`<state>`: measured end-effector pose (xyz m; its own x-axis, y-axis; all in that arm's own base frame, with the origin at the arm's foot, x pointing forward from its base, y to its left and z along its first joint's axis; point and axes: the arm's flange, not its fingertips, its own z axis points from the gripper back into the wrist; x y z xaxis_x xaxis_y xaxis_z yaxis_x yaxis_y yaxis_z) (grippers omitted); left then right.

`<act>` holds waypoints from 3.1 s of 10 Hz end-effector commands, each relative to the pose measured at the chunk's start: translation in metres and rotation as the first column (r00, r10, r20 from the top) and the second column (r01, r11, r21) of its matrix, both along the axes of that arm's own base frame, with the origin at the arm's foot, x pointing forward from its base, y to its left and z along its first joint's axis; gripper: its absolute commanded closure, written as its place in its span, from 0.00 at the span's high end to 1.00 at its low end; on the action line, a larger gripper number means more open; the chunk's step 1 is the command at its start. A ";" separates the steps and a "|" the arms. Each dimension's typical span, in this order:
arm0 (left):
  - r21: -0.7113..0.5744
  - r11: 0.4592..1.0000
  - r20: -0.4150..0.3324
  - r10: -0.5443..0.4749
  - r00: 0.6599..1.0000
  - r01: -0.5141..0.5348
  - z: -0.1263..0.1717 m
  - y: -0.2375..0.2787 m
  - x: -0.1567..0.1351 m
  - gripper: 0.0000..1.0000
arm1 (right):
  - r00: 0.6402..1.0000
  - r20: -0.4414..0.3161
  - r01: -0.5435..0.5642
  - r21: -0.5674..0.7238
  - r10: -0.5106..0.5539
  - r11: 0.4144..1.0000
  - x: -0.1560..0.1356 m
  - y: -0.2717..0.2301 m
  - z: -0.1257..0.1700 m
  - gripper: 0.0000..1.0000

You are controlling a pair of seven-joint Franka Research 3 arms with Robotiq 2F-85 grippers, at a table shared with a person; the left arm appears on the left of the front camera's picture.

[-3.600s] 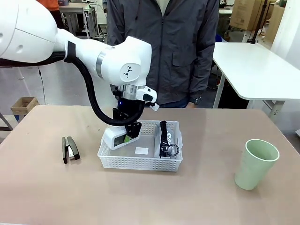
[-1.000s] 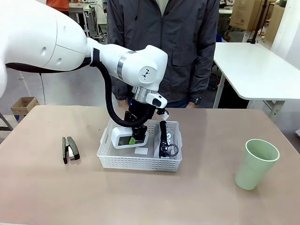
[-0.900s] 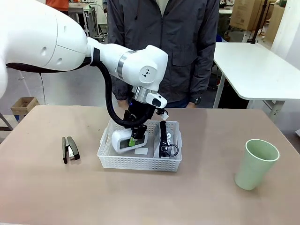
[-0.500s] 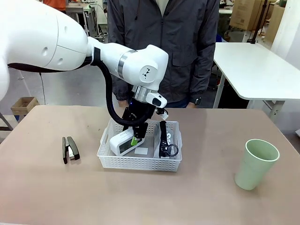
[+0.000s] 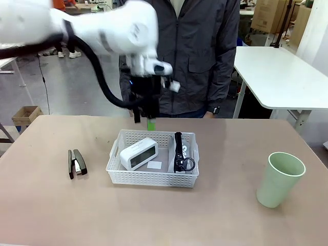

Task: Efficiently arrange items inside the basket to fit them all.
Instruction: Pick up the Digital clock and place it inside the Organizing basket, then pick up the Stapler and place it inside the Organizing basket.

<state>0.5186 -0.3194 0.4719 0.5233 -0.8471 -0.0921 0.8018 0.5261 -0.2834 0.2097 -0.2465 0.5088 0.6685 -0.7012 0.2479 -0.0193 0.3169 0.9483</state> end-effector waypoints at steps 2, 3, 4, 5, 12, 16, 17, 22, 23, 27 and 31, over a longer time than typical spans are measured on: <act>-0.328 0.943 -0.035 0.057 0.998 -0.066 0.063 0.133 -0.070 1.00 | 0.999 0.039 0.003 -0.001 -0.003 1.000 0.002 -0.001 0.001 1.00; -0.413 0.900 -0.026 0.144 0.989 -0.142 0.080 0.177 -0.096 1.00 | 0.999 0.039 0.003 -0.001 -0.003 1.000 0.002 -0.001 0.001 1.00; -0.514 0.839 0.011 0.217 0.976 -0.181 0.093 0.220 -0.129 1.00 | 0.999 0.039 0.003 -0.001 -0.003 1.000 0.002 -0.001 0.001 1.00; -0.597 0.751 0.024 0.367 0.930 -0.282 0.097 0.264 -0.160 1.00 | 0.999 0.039 0.003 -0.001 -0.003 1.000 0.002 -0.001 0.001 1.00; -0.768 -0.122 -0.543 0.644 0.538 -0.629 -0.019 0.508 -0.248 1.00 | 0.999 0.039 0.003 -0.001 -0.003 1.000 0.002 -0.001 0.001 1.00; -0.760 -0.128 -0.548 0.653 0.522 -0.637 -0.029 0.515 -0.261 1.00 | 0.999 0.039 0.003 -0.001 -0.003 1.000 0.002 -0.001 0.001 1.00; -0.760 -0.128 -0.548 0.653 0.522 -0.637 -0.029 0.515 -0.261 1.00 | 0.999 0.039 0.003 -0.001 -0.003 1.000 0.002 -0.001 0.001 1.00; -0.760 -0.128 -0.548 0.653 0.522 -0.637 -0.029 0.515 -0.261 1.00 | 0.999 0.039 0.003 -0.001 -0.003 1.000 0.002 -0.001 0.001 1.00; -0.760 -0.128 -0.548 0.653 0.522 -0.637 -0.029 0.515 -0.261 1.00 | 0.999 0.039 0.003 -0.001 -0.003 1.000 0.002 -0.001 0.001 1.00; -0.760 -0.128 -0.548 0.653 0.522 -0.637 -0.029 0.515 -0.261 1.00 | 0.999 0.039 0.003 -0.001 -0.003 1.000 0.002 -0.001 0.001 1.00; -0.753 -0.106 -0.548 0.648 0.530 -0.649 -0.030 0.518 -0.262 1.00 | 0.999 0.039 0.003 -0.001 -0.003 1.000 0.002 -0.001 0.001 1.00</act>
